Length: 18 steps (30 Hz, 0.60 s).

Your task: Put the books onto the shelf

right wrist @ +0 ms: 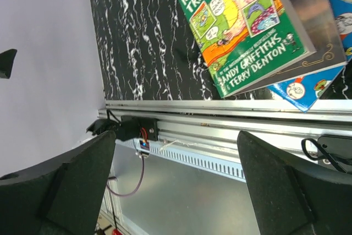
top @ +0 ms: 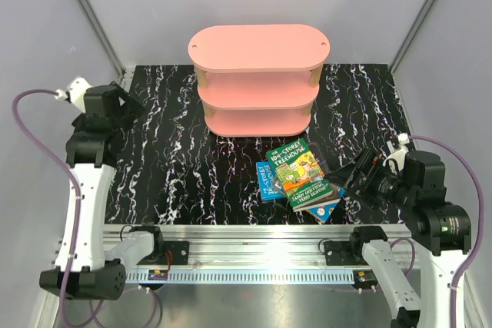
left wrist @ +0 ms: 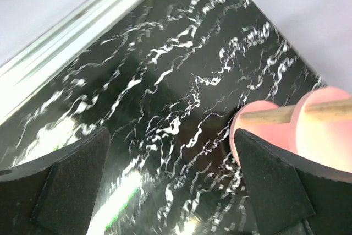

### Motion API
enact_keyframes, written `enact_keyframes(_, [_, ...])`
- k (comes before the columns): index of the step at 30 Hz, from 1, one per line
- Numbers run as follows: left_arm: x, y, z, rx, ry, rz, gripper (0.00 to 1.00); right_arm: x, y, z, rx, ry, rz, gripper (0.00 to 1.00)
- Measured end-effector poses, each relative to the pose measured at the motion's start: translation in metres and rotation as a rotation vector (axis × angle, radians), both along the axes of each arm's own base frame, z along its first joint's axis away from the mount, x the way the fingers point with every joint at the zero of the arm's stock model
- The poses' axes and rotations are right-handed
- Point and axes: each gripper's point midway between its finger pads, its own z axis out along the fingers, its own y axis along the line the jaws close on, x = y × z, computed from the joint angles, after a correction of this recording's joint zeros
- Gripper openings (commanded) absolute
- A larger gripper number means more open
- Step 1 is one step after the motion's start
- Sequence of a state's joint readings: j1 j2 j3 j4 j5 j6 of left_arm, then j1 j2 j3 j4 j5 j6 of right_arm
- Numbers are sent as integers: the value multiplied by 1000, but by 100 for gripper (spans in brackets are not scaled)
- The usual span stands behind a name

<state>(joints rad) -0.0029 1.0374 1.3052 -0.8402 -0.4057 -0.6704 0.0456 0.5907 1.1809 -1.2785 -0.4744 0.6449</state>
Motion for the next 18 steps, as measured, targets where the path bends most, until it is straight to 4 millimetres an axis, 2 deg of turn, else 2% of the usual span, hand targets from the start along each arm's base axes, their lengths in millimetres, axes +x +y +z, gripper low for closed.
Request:
enact_keyframes(3, [-27, 1, 15, -36, -23, 36, 99, -6, 5, 2, 8, -11, 40, 100])
enact_keyframes(7, [-64, -22, 21, -63, -116, -114, 99, -17, 11, 8, 12, -40, 99, 100])
enact_keyframes(11, [-99, -54, -2, -151, -159, -270, 99, -25, 11, 19, 0, -77, 127, 100])
enact_keyframes(18, [-108, -100, -70, -347, -25, -446, 99, -36, 5, 25, -44, -122, 150, 100])
